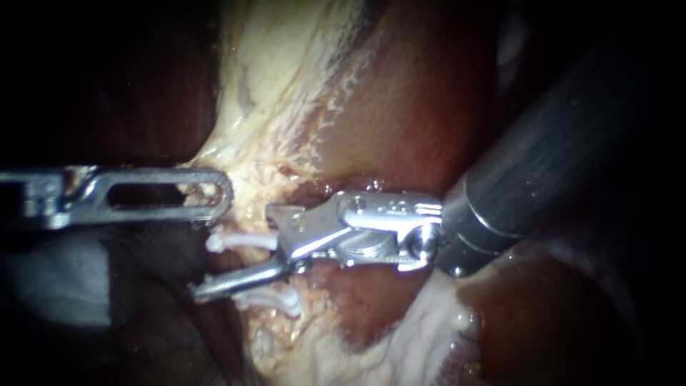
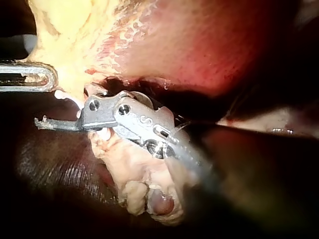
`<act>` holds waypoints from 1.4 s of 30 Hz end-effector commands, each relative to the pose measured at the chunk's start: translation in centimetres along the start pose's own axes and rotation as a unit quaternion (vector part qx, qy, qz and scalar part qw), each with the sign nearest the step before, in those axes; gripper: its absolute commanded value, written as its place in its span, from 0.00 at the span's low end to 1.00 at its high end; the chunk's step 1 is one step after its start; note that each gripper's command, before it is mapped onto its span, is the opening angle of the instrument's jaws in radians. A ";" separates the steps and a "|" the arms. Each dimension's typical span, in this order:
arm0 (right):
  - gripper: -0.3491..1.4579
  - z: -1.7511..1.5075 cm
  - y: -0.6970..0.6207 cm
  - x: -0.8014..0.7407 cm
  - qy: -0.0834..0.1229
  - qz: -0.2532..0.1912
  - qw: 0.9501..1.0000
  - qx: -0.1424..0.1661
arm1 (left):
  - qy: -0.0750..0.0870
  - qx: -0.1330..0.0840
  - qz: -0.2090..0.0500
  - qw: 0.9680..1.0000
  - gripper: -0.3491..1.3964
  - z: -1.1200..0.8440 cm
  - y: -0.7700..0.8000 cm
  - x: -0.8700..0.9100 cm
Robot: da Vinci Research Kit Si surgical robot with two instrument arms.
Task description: Going back third clip left tube
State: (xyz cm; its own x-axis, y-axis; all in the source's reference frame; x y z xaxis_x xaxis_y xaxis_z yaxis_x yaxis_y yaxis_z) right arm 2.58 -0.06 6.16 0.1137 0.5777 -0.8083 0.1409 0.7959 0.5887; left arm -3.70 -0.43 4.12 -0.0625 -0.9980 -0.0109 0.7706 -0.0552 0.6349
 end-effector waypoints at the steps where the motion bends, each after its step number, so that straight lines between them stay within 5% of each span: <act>1: 0.52 -0.05 -0.01 -0.01 0.000 -0.003 1.000 0.001 | 0.000 0.000 0.000 1.000 0.00 0.00 0.01 -0.01; 18: 0.52 -1.26 -0.36 -0.13 -0.013 -0.043 0.999 0.012 | 0.003 0.001 0.001 1.000 0.00 -0.03 0.08 -0.06; 32: 0.52 -2.02 -0.54 0.30 -0.027 -0.072 0.997 0.002 | 0.001 0.000 0.001 1.000 0.00 0.01 0.11 -0.07; 42: 0.52 -2.24 -0.57 0.39 -0.030 -0.086 0.996 0.000 | -0.005 -0.001 0.008 1.000 0.00 0.24 0.22 0.01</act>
State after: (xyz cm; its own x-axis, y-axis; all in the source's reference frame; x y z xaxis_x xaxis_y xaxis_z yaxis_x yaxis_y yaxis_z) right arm 0.33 0.12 5.48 0.1468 0.4219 -0.8947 0.1629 0.8818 0.4426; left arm -3.69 -0.45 4.47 -0.0588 -0.9982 0.0068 0.7735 -0.0413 0.6325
